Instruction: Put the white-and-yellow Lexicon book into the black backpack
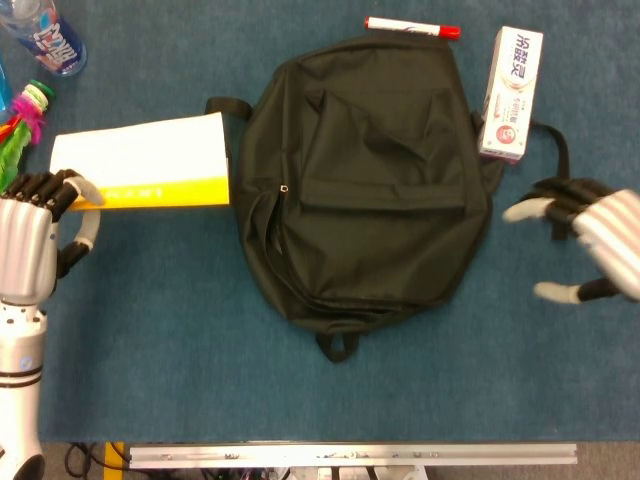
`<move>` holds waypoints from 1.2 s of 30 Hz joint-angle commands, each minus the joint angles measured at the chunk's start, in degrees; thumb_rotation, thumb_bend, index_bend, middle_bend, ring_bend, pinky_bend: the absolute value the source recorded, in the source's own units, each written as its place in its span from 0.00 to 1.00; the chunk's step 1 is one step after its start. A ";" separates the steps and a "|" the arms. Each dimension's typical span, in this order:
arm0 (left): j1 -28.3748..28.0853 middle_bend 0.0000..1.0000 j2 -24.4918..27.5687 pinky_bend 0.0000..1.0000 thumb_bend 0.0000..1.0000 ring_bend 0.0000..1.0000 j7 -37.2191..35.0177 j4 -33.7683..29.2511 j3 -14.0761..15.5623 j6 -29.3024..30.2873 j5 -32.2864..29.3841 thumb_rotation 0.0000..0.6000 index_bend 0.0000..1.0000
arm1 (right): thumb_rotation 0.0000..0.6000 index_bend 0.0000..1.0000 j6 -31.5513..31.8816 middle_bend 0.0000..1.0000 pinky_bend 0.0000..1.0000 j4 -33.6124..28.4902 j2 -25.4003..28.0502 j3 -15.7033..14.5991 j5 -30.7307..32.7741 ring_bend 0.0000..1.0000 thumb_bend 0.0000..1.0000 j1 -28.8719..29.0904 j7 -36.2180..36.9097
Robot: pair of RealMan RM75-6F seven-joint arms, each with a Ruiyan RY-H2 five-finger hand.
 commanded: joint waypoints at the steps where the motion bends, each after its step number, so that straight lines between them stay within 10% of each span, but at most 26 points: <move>1: 0.59 0.59 0.52 0.55 0.41 0.55 0.00 -0.49 0.39 0.60 0.48 1.00 0.65 | 1.00 0.31 -6.08 0.32 0.27 -3.02 -3.59 0.86 2.66 0.19 0.00 4.29 -4.49; 15: 3.07 0.59 3.14 0.55 0.41 0.55 -0.61 -1.60 1.46 2.84 2.17 1.00 0.65 | 1.00 0.31 -17.39 0.32 0.29 -1.68 -18.69 4.21 21.96 0.19 0.00 12.97 -21.24; 36: 4.25 0.59 3.51 0.55 0.41 0.54 -1.38 -1.34 1.51 3.05 3.08 1.00 0.65 | 1.00 0.31 -15.78 0.33 0.30 7.45 -34.44 3.71 39.99 0.19 0.00 21.66 -36.79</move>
